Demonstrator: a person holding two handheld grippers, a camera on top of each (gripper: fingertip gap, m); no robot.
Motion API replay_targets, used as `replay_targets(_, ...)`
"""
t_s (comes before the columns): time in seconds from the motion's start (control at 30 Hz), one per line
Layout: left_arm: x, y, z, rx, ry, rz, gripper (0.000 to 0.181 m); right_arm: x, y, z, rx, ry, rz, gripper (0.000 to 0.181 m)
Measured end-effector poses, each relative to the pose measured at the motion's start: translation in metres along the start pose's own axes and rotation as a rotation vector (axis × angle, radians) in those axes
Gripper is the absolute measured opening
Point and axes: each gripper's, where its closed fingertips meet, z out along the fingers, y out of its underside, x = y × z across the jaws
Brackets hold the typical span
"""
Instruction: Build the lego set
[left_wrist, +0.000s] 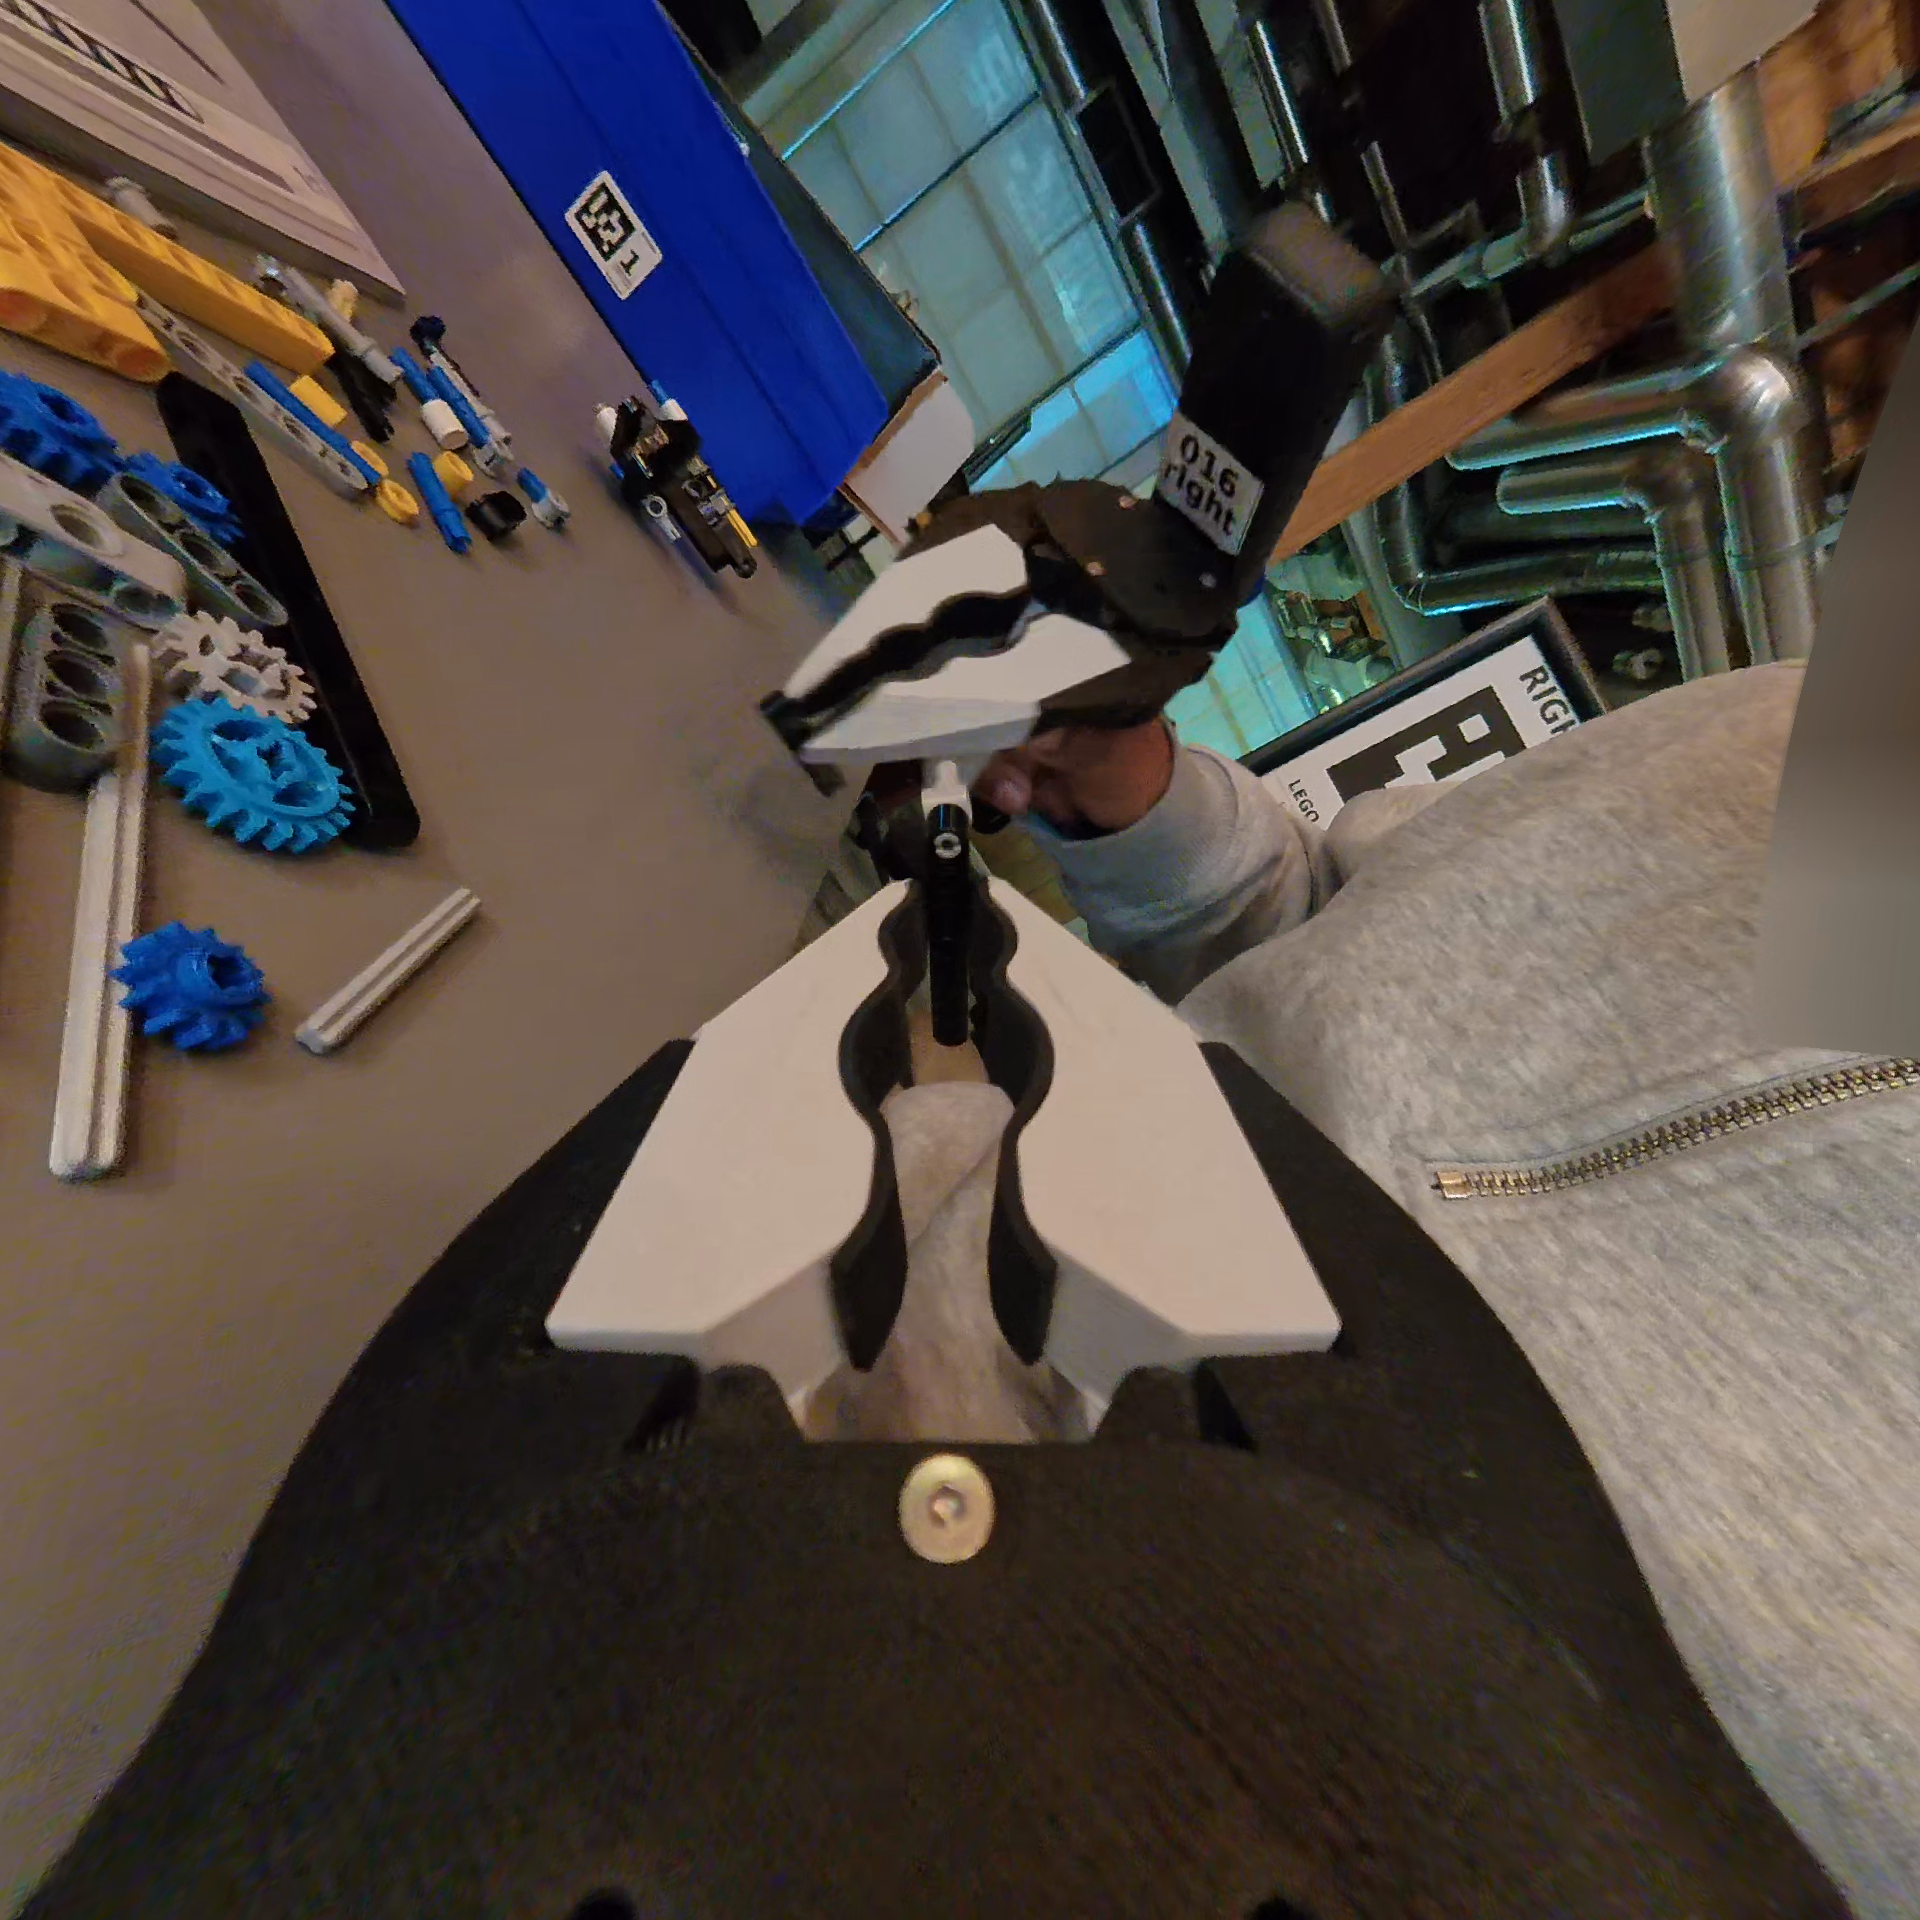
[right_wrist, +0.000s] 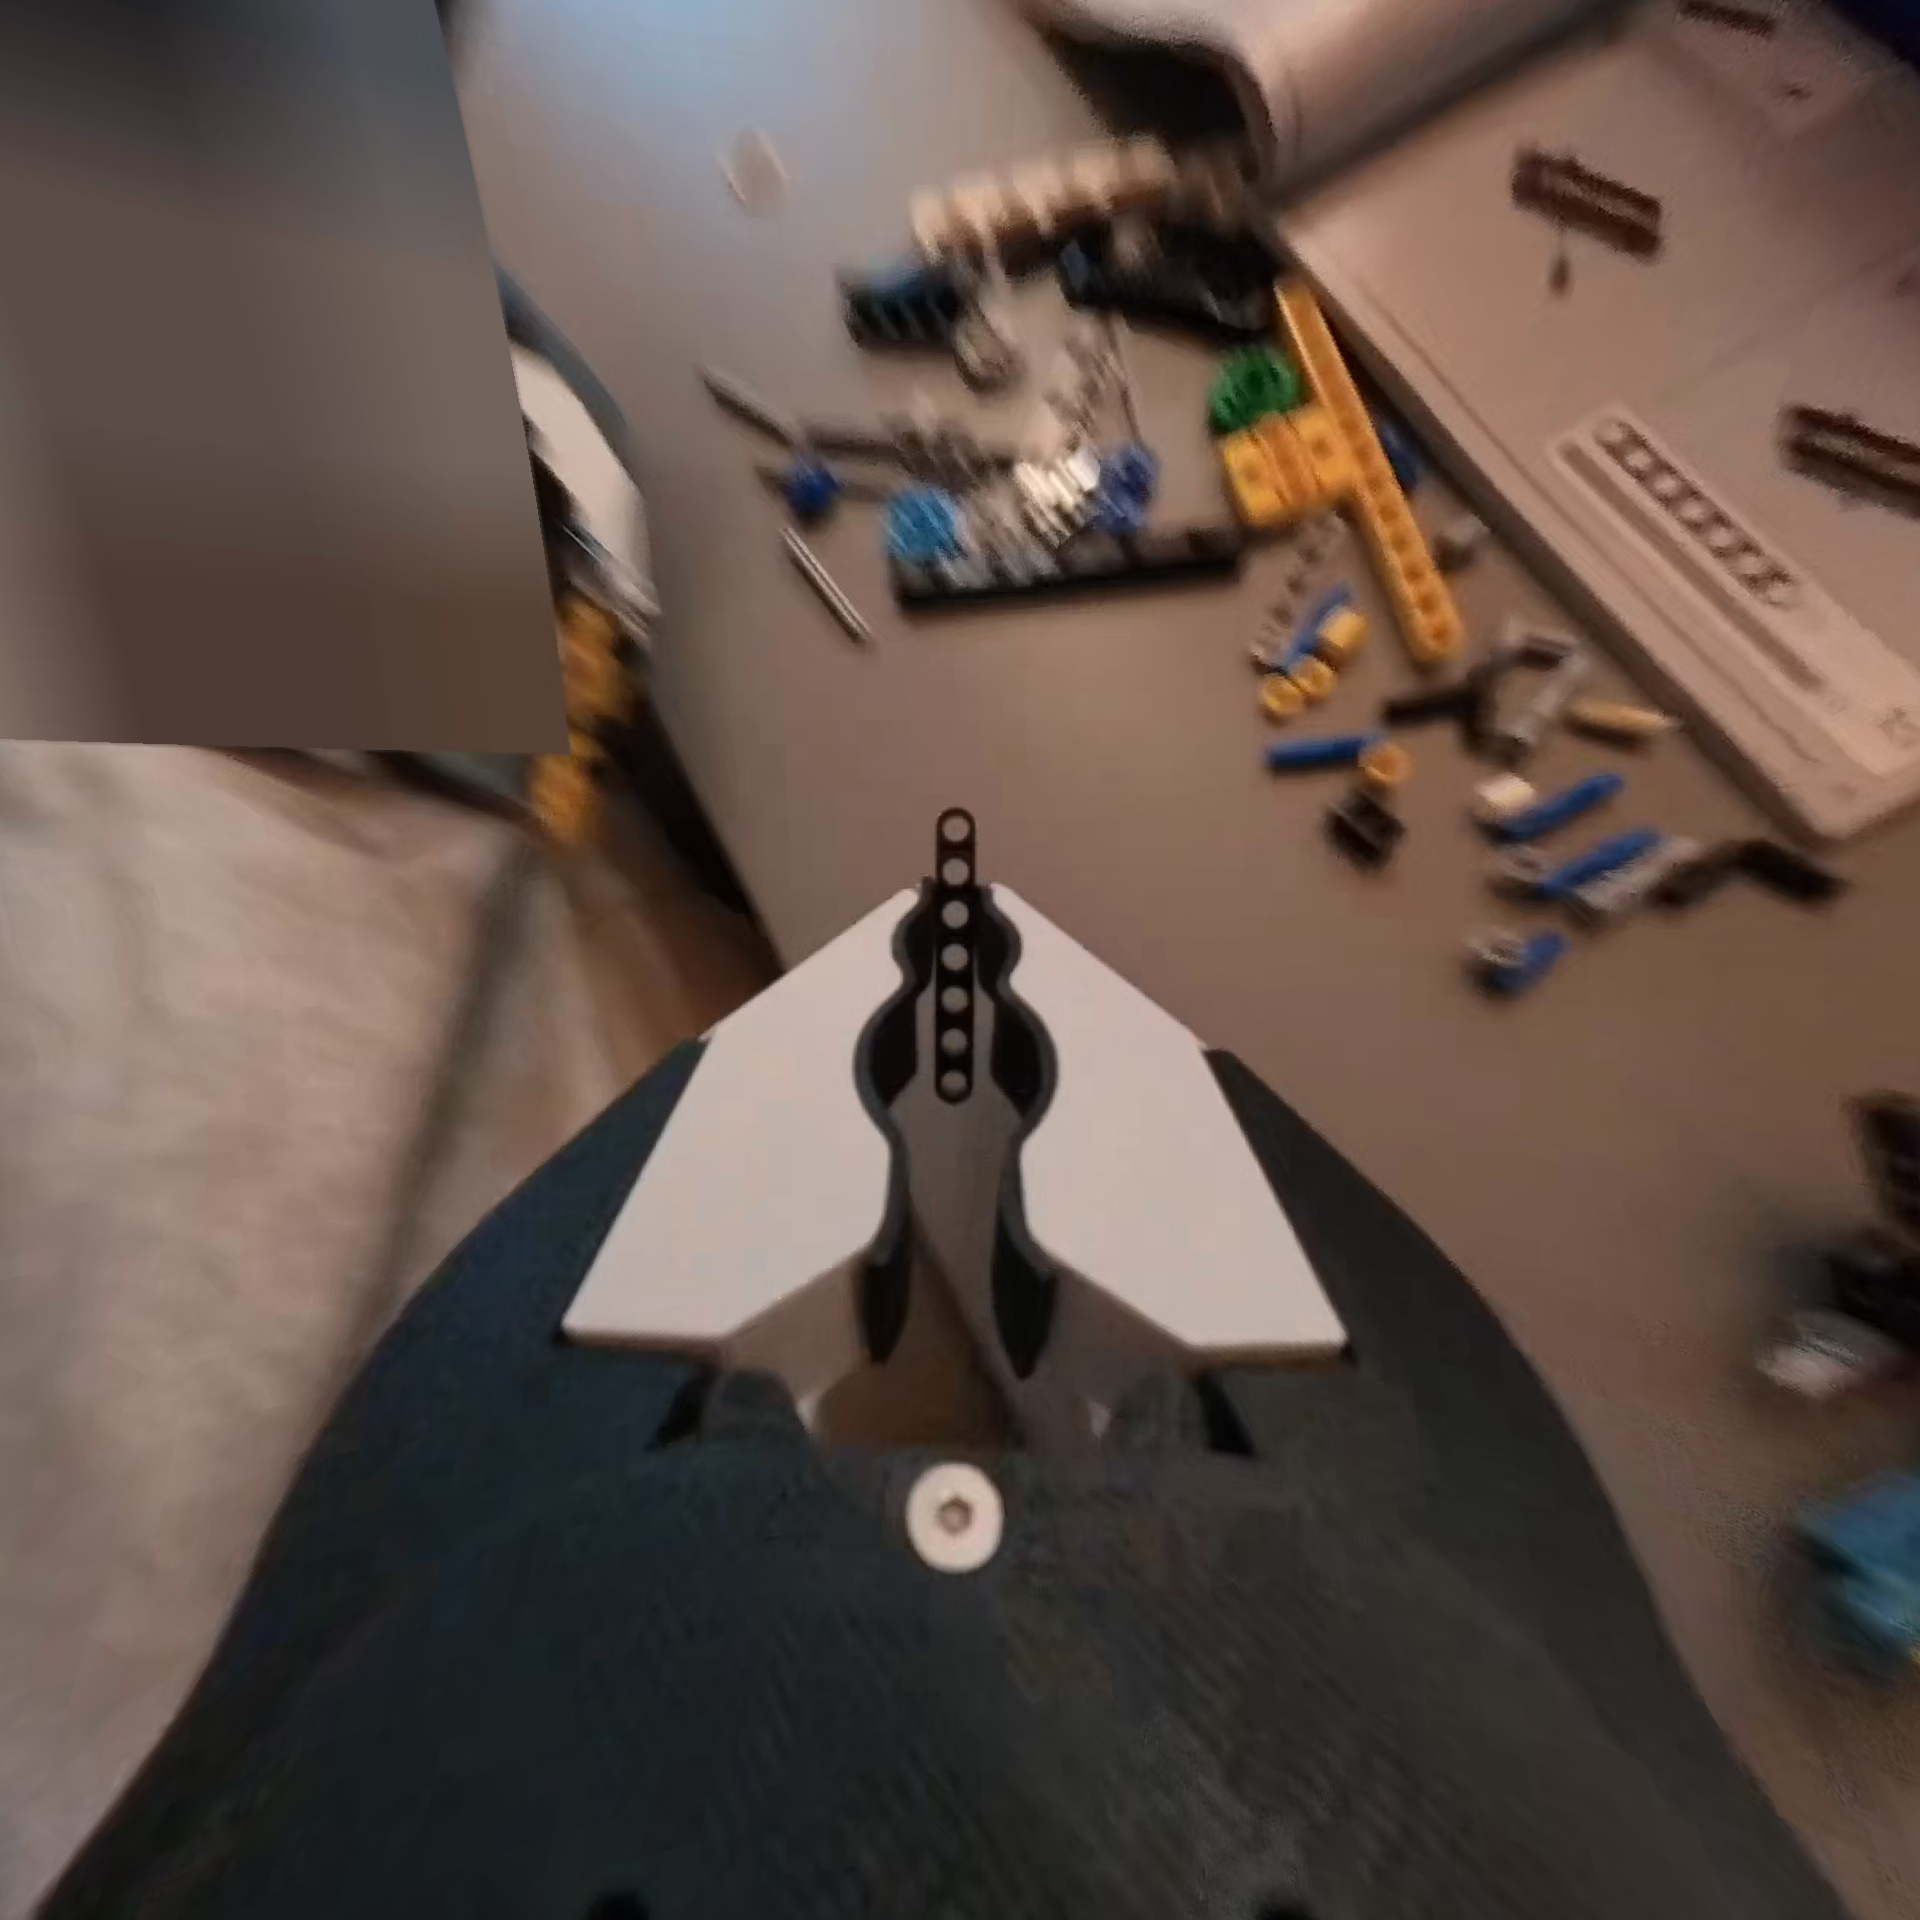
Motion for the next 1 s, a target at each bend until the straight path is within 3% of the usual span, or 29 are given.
replay_targets(0.03, 0.001, -0.001, 0.0, 0.008, 0.007, -0.008, 0.005, -0.015, -0.013, -0.001, 0.085, -0.102, 0.1, 0.004)
replay_targets(0.1, 0.003, -0.003, 0.001, 0.024, 0.033, -0.036, 0.005, -0.036, -0.03, -0.004, 0.205, -0.275, 0.298, 0.004)
replay_targets(0.23, 0.006, 0.0, 0.003, 0.031, 0.09, -0.11, 0.005, -0.046, -0.032, -0.006, 0.306, -0.45, 0.558, 0.004)
replay_targets(0.43, 0.009, 0.001, 0.009, 0.064, 0.11, -0.174, 0.005, -0.052, -0.034, -0.004, 0.413, -0.562, 0.806, 0.004)
replay_targets(0.6, 0.006, -0.003, 0.007, 0.115, 0.116, -0.231, 0.005, -0.05, -0.038, -0.006, 0.507, -0.608, 0.909, 0.004)
replay_targets(1.0, 0.006, 0.003, 0.007, 0.089, 0.129, -0.293, 0.005, -0.055, -0.033, -0.003, 0.448, -0.613, 0.897, 0.005)
